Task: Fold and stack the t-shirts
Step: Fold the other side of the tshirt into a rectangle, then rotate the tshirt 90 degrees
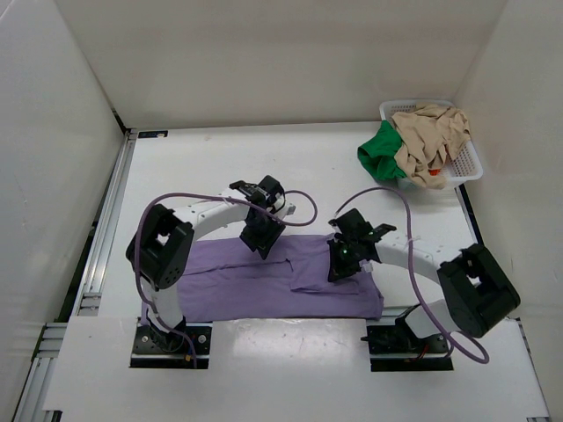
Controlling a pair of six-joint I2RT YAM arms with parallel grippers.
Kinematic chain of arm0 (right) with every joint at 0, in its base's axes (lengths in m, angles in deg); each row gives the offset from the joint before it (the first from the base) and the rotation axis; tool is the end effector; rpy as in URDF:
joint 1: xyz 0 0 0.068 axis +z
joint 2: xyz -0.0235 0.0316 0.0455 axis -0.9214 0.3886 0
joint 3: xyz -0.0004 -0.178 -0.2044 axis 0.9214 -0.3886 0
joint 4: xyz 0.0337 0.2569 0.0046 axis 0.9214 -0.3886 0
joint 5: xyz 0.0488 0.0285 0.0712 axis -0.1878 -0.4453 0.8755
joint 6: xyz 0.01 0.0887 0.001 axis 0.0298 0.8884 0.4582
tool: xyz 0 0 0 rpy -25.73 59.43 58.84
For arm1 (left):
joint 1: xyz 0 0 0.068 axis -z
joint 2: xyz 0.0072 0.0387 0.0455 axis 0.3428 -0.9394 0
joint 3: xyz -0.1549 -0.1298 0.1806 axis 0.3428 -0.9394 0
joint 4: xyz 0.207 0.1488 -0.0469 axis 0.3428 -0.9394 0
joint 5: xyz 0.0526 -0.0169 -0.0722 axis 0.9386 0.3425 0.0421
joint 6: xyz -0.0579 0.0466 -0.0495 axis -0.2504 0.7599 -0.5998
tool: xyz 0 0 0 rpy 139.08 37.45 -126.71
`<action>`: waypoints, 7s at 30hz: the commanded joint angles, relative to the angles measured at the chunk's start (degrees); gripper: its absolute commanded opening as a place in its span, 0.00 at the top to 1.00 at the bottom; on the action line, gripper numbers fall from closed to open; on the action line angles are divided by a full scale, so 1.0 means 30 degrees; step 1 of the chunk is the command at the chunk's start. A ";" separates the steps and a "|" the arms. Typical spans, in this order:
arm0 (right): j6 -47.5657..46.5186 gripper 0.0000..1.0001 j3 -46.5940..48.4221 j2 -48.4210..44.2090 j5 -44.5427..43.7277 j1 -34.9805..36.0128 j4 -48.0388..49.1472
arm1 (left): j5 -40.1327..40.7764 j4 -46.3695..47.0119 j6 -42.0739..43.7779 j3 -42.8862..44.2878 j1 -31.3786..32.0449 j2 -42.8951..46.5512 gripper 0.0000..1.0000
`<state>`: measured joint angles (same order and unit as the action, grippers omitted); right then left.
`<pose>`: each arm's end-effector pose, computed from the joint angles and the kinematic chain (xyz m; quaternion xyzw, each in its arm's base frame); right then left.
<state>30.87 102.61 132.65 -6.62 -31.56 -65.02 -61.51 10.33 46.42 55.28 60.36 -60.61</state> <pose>0.2026 0.1651 0.1128 -0.0989 0.9684 0.1928 0.1238 0.2547 -0.2315 0.1468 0.3471 0.9327 -0.0909 0.0353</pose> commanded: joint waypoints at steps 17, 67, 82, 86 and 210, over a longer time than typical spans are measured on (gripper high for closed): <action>0.2846 1.00 -0.2770 -0.5287 -0.2795 0.4869 -0.2196 | 0.2038 0.0848 0.0011 -0.1272 -0.1163 -0.0350 0.44; 0.4049 1.00 3.3996 2.1695 -0.5203 -0.5002 -0.5112 | 0.3036 0.0030 0.0011 -0.6342 -1.8974 0.8235 0.19; 0.4222 0.96 2.0464 1.1412 -0.7012 -0.4797 -0.3162 | 0.3241 0.0819 0.0011 -0.7190 -1.8975 0.8613 0.19; 0.5071 1.00 2.1221 1.2990 -0.8154 -0.4797 -0.5387 | 0.3620 0.0819 0.0011 -0.7366 -1.8975 0.9669 0.18; 2.0581 0.57 -0.4704 -0.5547 -0.9621 1.1316 0.0497 | -0.1618 -0.5155 0.0011 -0.0782 -1.8801 1.7417 0.00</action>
<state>101.03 90.46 118.47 -33.42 3.02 -59.98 -56.46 -7.86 46.48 46.32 3.75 -0.48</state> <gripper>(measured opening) 0.356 0.998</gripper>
